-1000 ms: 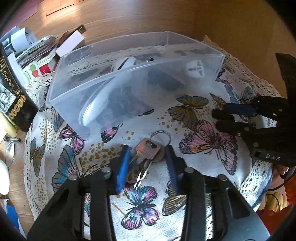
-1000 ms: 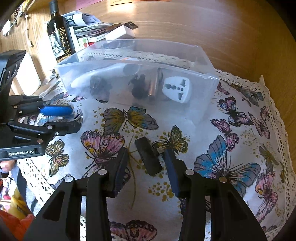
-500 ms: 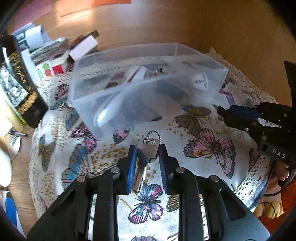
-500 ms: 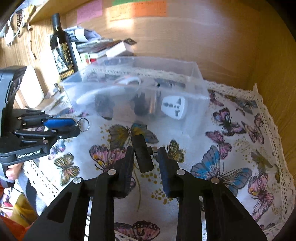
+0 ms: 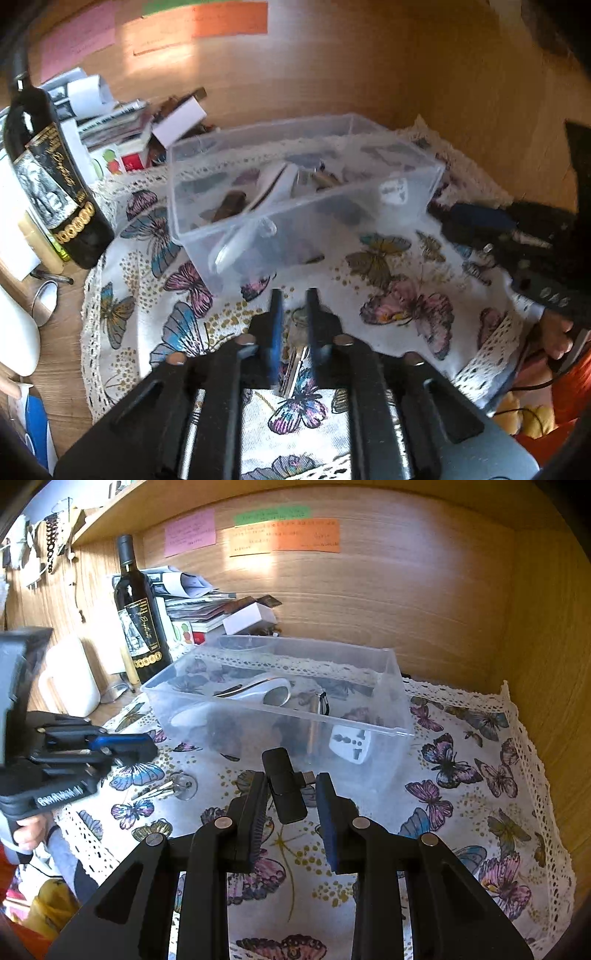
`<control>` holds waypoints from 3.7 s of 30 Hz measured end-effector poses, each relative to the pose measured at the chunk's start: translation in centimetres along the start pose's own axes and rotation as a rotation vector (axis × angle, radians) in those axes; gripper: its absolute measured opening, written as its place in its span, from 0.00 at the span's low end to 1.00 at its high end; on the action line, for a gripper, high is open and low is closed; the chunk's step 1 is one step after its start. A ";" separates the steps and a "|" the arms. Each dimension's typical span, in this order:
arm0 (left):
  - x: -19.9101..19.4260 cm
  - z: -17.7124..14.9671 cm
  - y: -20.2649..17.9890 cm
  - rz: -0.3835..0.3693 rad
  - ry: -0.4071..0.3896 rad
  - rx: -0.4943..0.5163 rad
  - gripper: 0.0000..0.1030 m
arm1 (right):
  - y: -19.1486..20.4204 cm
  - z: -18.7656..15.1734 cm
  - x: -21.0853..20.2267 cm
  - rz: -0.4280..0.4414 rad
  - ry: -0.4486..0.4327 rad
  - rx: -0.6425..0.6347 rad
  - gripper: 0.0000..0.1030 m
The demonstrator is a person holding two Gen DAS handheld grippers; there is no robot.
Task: Organize rigid objects
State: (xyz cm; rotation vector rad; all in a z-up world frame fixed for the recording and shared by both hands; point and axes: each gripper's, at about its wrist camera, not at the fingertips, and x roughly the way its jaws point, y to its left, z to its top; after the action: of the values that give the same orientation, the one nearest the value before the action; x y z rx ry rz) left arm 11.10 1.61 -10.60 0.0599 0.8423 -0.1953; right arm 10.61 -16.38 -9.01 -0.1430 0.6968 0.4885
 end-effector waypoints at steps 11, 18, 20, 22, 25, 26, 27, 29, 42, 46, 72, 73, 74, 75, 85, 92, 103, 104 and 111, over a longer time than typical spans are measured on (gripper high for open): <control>4.1 -0.7 -1.9 -0.016 0.119 0.064 0.31 | -0.9 -0.4 0.4 0.010 0.015 0.021 0.24; 3.8 -0.8 -1.8 -0.008 0.106 0.034 0.21 | -0.9 -0.4 0.8 0.028 0.016 0.037 0.24; 3.4 -0.9 -1.9 -0.011 0.096 0.030 0.21 | -0.7 -0.4 0.9 0.028 0.016 0.032 0.24; 2.7 -1.1 -2.1 -0.011 0.078 0.027 0.21 | -0.6 -0.3 0.9 0.026 0.011 0.028 0.24; 1.6 -1.0 -2.0 -0.007 0.044 0.022 0.21 | -0.6 -0.1 0.7 0.028 0.000 0.030 0.24; 1.2 -1.0 -1.8 -0.006 0.033 0.020 0.21 | -0.6 0.0 0.6 0.027 -0.005 0.032 0.24; 0.8 -0.9 -1.7 -0.004 0.019 0.016 0.21 | -0.5 0.2 0.6 0.026 -0.010 0.033 0.24; -0.1 -0.5 -1.5 -0.002 -0.010 0.007 0.21 | -0.5 0.5 0.4 0.027 -0.021 0.034 0.24; -5.4 5.0 1.7 0.022 -0.217 -0.069 0.21 | -0.2 4.8 -0.7 -0.001 -0.132 0.000 0.24; -6.0 7.3 2.5 0.042 -0.267 -0.082 0.21 | 0.0 6.4 -0.5 -0.006 -0.160 -0.015 0.24; 5.2 8.8 4.2 0.055 -0.058 -0.137 0.22 | 1.2 7.1 9.6 0.061 0.043 -0.009 0.24; 5.0 8.8 4.2 0.056 -0.063 -0.136 0.22 | 1.1 7.1 9.5 0.057 0.041 -0.009 0.24; 4.7 8.7 4.2 0.056 -0.070 -0.135 0.22 | 1.1 7.2 9.3 0.055 0.036 -0.009 0.24; 4.2 8.8 4.2 0.057 -0.080 -0.135 0.22 | 1.0 7.3 9.0 0.052 0.027 -0.008 0.24; -3.1 8.1 3.3 0.078 -0.253 -0.138 0.26 | 1.1 7.7 2.2 0.029 -0.136 -0.013 0.29; -8.7 6.3 1.8 0.101 -0.397 -0.142 0.49 | 1.5 7.1 -4.2 0.012 -0.293 0.023 0.44; -13.5 3.3 -0.6 0.150 -0.543 -0.130 0.93 | 2.3 4.9 -7.5 -0.057 -0.391 0.048 0.85; -13.6 3.0 -0.7 0.154 -0.547 -0.131 0.93 | 2.4 4.7 -7.7 -0.066 -0.396 0.048 0.86; -13.4 2.3 -1.1 0.153 -0.547 -0.146 0.94 | 2.8 4.1 -8.7 -0.060 -0.416 0.051 0.94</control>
State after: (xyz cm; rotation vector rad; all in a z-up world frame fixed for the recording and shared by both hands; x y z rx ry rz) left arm 3.86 2.21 1.00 -0.0646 0.3023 -0.0013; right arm 5.93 -16.07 -0.22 -0.0117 0.2968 0.4250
